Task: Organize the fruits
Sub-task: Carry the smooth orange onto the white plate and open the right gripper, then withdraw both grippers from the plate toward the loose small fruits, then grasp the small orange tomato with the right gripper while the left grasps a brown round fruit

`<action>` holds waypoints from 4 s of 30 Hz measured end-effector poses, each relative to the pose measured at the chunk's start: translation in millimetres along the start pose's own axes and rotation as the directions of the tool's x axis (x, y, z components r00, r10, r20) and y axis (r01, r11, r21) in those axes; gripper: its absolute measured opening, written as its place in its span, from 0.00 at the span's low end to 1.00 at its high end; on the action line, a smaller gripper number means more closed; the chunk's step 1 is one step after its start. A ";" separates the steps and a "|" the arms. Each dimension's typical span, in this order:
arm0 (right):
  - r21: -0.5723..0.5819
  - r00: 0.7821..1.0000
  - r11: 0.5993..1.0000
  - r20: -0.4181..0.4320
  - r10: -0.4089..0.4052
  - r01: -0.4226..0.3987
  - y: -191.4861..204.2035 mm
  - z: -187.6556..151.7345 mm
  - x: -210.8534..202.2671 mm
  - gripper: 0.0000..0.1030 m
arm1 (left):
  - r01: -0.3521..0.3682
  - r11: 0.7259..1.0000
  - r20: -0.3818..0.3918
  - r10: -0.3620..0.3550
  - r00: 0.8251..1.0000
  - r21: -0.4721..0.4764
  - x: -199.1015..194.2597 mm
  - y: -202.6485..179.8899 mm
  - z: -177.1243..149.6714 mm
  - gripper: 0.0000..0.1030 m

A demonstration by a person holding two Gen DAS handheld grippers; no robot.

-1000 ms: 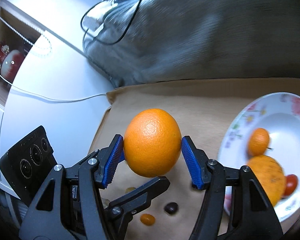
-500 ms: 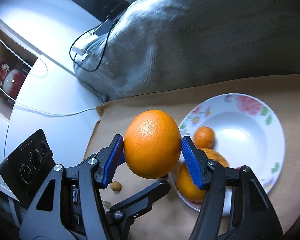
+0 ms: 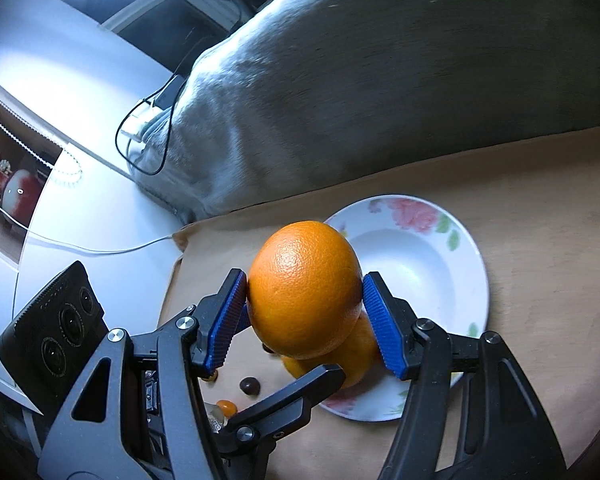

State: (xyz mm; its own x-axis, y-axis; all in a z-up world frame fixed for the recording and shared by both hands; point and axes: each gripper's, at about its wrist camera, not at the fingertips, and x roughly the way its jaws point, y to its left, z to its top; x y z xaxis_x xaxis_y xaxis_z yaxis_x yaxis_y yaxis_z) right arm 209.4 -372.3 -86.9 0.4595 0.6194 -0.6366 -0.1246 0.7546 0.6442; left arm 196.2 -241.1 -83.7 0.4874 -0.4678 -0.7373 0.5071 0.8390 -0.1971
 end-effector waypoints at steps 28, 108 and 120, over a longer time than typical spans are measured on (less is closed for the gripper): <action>0.012 0.992 0.998 0.106 -0.064 0.063 -15.8 8.2 -36.1 0.62 | 0.010 1.000 0.013 -0.010 1.000 0.018 -20.6 -8.9 -11.5 0.70; -0.623 0.983 0.779 -0.094 -0.158 0.066 138.9 -185.5 87.4 0.54 | -0.106 0.932 0.010 0.117 0.993 -0.347 -136.6 162.6 -191.3 0.46; -0.649 0.976 0.758 -0.123 -0.177 0.055 143.1 -189.9 109.5 0.45 | -0.103 0.940 -0.034 0.097 0.995 -0.326 -119.1 155.9 -187.2 0.40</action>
State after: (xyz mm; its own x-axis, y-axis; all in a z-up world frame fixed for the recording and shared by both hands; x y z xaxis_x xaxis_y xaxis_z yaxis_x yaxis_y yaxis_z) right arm 74.9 -155.3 -145.0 0.3622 0.4979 -0.7880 -0.6402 0.7473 0.1779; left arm 84.2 -2.5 -147.7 0.5104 -0.3744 -0.7742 0.1947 0.9272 -0.3201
